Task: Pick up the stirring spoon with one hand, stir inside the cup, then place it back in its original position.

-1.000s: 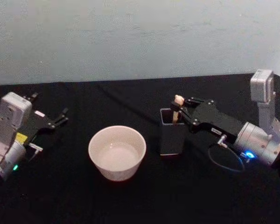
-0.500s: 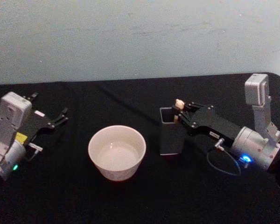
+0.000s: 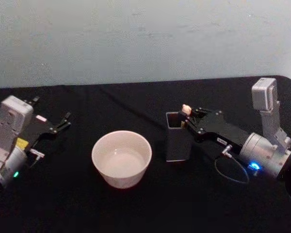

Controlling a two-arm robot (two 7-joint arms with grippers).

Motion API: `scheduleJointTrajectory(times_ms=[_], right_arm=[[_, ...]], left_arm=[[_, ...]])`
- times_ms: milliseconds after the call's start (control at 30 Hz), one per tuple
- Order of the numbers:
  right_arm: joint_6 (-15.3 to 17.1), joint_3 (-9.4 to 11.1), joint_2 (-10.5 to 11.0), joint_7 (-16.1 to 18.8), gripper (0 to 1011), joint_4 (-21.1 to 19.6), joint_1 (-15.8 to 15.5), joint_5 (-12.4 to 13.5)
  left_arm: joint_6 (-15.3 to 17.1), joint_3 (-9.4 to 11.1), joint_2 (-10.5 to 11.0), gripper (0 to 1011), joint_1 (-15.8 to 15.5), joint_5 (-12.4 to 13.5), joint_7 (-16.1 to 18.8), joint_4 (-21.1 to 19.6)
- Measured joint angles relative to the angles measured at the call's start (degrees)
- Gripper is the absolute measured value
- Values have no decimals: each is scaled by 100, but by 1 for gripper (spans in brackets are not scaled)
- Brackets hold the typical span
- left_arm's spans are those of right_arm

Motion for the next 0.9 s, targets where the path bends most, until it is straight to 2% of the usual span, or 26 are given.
scheduleJointTrajectory(times_ms=[167, 233, 267, 300, 367, 500, 800, 833, 900], right_arm=[[3, 1, 2, 11, 255, 1, 1, 5], [4, 2, 3, 15, 339, 3, 1, 9], [4, 2, 3, 16, 339, 3, 2, 10], [4, 2, 4, 17, 392, 3, 2, 12], [3, 3, 5, 19, 436, 3, 3, 15], [0, 3, 6, 23, 594, 3, 3, 19], [-3, 4, 6, 28, 865, 3, 3, 24], [-3, 4, 6, 28, 865, 3, 3, 24], [-4, 3, 6, 29, 947, 3, 3, 25]], left_arm=[[0, 0, 0, 1001, 0, 0, 0, 0], [0, 0, 0, 1002, 0, 0, 0, 0], [0, 0, 0, 1001, 0, 0, 0, 0], [0, 0, 0, 1001, 0, 0, 0, 0], [0, 0, 0, 1001, 0, 0, 0, 0], [0, 0, 0, 1001, 0, 0, 0, 0], [0, 0, 0, 1001, 0, 0, 0, 0], [0, 0, 0, 1001, 0, 0, 0, 0], [0, 0, 0, 1001, 0, 0, 0, 0]])
